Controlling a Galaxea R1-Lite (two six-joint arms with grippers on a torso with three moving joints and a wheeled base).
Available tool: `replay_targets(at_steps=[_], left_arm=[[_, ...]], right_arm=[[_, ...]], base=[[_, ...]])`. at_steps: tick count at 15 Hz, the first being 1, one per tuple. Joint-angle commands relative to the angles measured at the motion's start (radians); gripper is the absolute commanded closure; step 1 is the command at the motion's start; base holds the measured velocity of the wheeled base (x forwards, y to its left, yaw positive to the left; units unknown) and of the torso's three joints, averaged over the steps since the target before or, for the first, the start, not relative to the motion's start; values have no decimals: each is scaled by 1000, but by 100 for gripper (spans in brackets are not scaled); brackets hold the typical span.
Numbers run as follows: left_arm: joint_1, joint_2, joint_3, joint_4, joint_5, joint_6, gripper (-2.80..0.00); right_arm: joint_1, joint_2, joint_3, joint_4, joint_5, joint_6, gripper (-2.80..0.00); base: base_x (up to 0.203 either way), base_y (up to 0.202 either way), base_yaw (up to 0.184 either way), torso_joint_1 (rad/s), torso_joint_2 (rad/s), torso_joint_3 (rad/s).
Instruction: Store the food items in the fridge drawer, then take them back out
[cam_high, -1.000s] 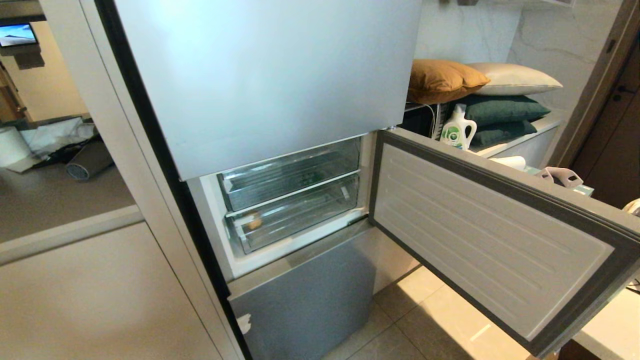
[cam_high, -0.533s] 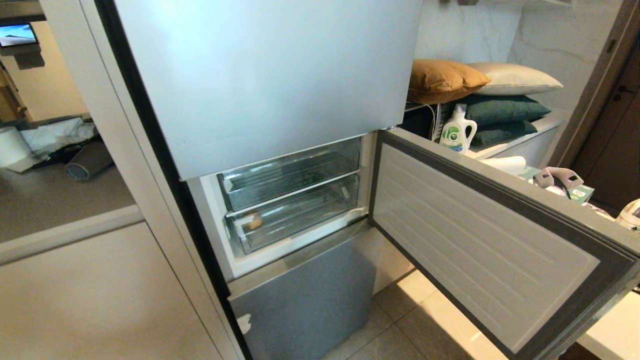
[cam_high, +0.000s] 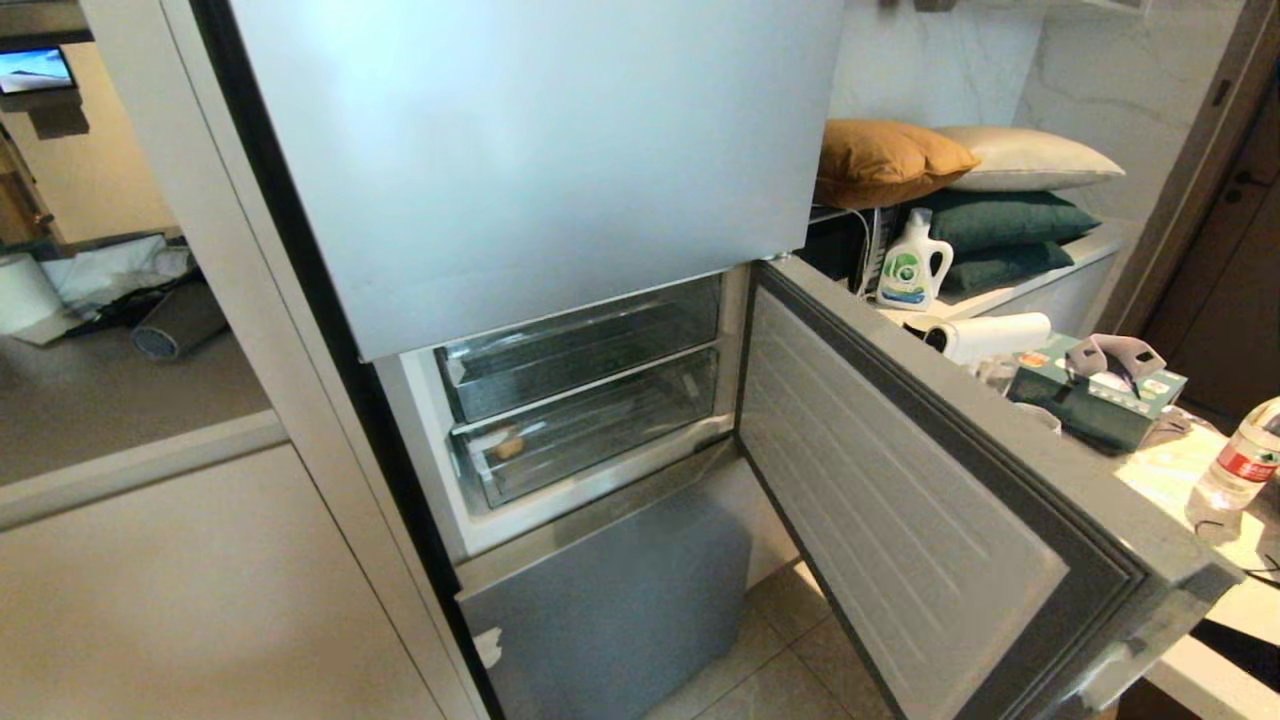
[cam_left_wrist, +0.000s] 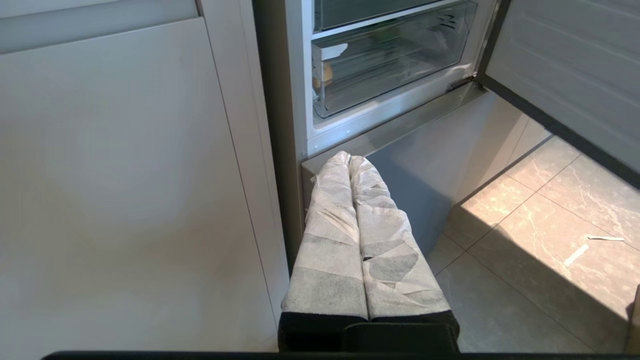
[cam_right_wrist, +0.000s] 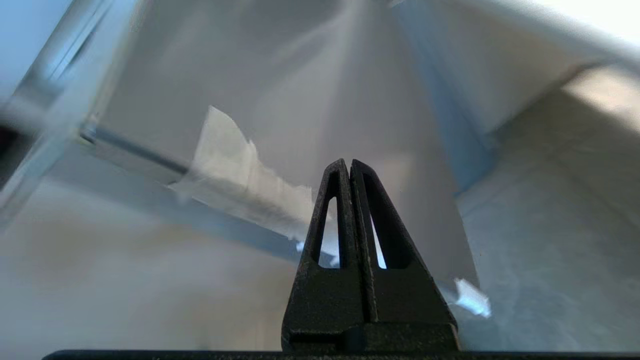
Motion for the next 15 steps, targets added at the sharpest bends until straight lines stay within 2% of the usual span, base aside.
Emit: replay_targets(at_steps=[1,5,7,9,12,14,15], left_arm=[[0,2,0,0,0,0,0],[0,2,0,0,0,-1,0],[0,2,0,0,0,0,0],[0,2,0,0,0,0,0],[0,2,0,0,0,0,0],[0,2,0,0,0,-1,0],[0,2,0,0,0,0,0]], right_arm=[[115,-99,36,19,5,4,0],[396,-170,43,87,-3,8,0],[557,-171,35,93,-39,8,0],[752,-126,2,95,-140,9,0],[982,70,-113,91,-365,9,0],[1071,193,-191,69,-449,9,0],[1095,251,-218,37,-463,8,0]], base=[[0,0,0,0,0,0],[0,0,0,0,0,0],[0,0,0,0,0,0],[0,0,0,0,0,0],[0,0,0,0,0,0],[0,0,0,0,0,0],[0,0,0,0,0,0]])
